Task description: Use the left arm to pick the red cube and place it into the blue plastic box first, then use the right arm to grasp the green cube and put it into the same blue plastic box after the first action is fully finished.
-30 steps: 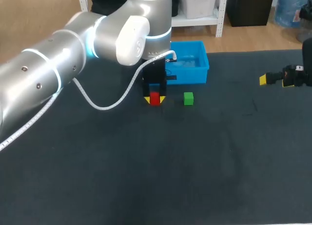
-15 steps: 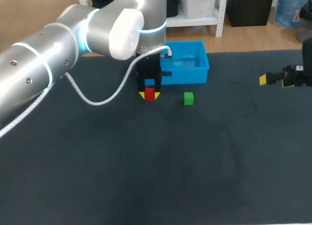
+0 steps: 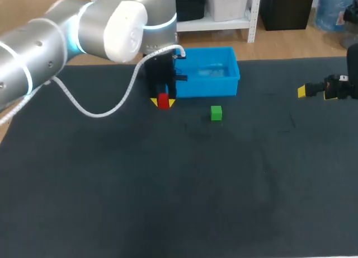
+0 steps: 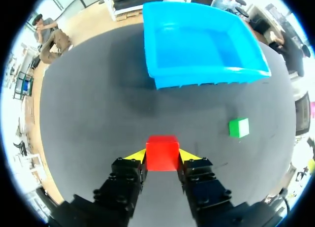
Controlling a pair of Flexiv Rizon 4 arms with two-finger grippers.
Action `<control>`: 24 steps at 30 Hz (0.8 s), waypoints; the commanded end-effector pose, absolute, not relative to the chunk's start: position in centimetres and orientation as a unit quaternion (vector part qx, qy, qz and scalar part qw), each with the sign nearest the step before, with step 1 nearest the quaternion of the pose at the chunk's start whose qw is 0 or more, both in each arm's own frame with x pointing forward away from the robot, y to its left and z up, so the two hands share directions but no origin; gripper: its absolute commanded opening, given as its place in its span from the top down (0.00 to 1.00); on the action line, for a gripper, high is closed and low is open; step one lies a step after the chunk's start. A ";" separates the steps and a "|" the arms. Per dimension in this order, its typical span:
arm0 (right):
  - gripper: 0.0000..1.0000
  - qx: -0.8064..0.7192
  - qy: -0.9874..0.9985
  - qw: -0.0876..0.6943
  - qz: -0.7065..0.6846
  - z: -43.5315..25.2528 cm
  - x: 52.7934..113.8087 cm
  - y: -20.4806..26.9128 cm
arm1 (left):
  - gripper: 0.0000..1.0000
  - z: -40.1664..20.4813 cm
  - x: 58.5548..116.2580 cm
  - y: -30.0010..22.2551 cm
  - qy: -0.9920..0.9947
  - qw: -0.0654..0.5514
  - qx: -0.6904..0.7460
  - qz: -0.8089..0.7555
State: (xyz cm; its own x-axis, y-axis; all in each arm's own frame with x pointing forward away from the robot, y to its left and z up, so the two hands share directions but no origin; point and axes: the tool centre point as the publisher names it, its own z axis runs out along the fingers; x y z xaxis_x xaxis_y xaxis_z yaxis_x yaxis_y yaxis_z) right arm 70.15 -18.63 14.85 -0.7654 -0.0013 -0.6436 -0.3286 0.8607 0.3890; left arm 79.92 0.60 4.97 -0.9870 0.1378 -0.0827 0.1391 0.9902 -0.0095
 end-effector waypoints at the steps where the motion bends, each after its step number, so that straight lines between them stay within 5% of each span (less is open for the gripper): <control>1: 0.00 -0.091 0.906 0.330 0.248 14.9 70.1 -18.6 | 1.00 5.8 79.1 1.0 0.994 0.076 0.080 -0.017; 24: 0.00 -0.091 0.906 0.330 0.248 14.9 70.1 -18.6 | 1.00 10.0 83.7 -1.3 0.981 0.146 0.122 -0.043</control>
